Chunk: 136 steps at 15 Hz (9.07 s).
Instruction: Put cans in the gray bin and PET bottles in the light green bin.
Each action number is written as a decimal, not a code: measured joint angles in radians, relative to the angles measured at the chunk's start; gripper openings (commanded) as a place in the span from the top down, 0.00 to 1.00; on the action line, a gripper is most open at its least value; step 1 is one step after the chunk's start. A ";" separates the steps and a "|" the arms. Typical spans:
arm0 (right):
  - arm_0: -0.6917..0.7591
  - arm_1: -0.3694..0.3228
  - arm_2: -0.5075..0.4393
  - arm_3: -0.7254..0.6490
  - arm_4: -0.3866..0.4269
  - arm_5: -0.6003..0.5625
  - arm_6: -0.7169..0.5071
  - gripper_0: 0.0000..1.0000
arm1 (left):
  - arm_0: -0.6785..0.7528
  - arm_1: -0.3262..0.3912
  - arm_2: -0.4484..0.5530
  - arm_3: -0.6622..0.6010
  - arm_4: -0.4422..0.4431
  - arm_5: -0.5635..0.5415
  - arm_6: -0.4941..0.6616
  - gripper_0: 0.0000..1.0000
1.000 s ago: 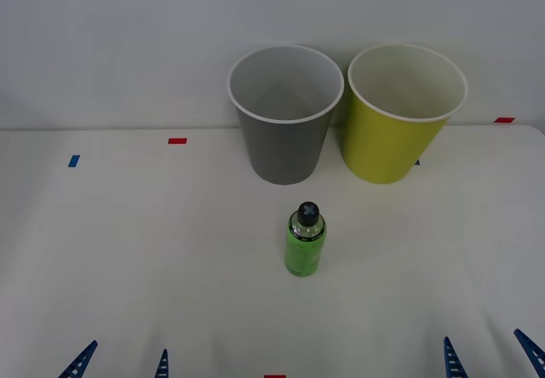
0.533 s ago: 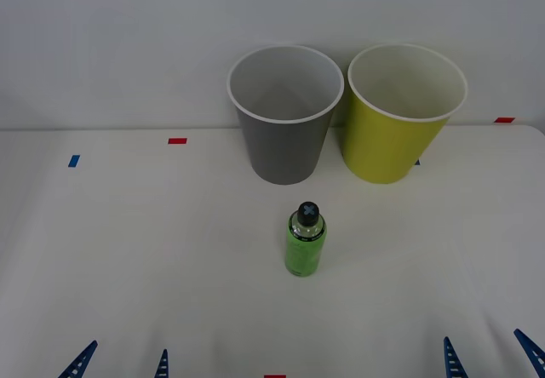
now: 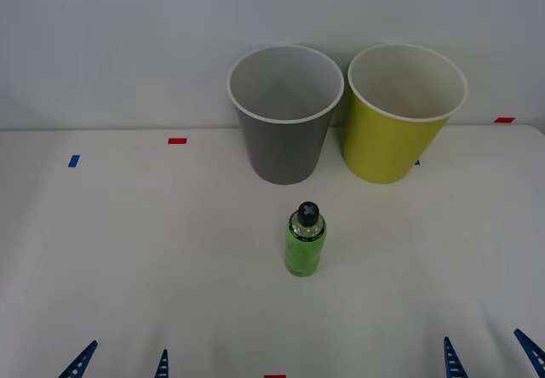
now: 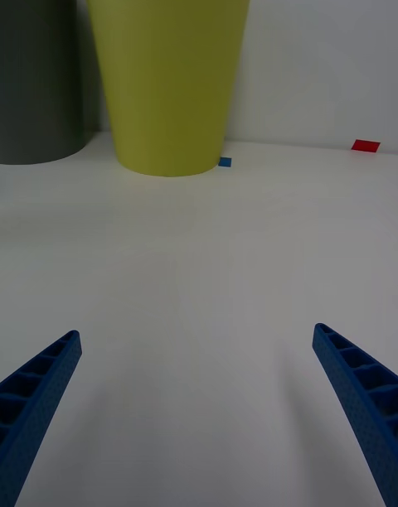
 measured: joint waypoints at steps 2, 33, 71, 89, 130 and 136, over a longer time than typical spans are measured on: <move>0.000 0.000 0.000 0.000 0.000 0.000 0.000 0.03 | 0.000 0.000 0.000 0.000 0.000 0.000 0.000 0.00; 0.000 0.000 0.000 0.000 0.000 0.000 0.000 0.03 | -0.711 0.200 -0.378 0.169 0.076 0.052 0.017 0.00; 0.000 0.000 0.000 0.000 0.000 0.000 0.000 0.03 | -0.908 -0.021 -0.374 0.173 0.071 0.411 0.002 0.98; 0.000 0.000 0.000 0.000 0.000 0.000 0.000 0.03 | -1.004 -0.061 -0.209 -0.221 0.092 1.295 -0.001 1.00; 0.000 0.000 0.000 0.000 0.000 0.000 0.000 0.03 | -2.006 -0.329 0.023 0.475 0.233 1.161 0.134 1.00; 0.000 0.000 0.000 0.000 0.000 0.000 0.000 0.03 | -2.007 -0.329 -0.047 0.649 0.308 0.911 0.173 1.00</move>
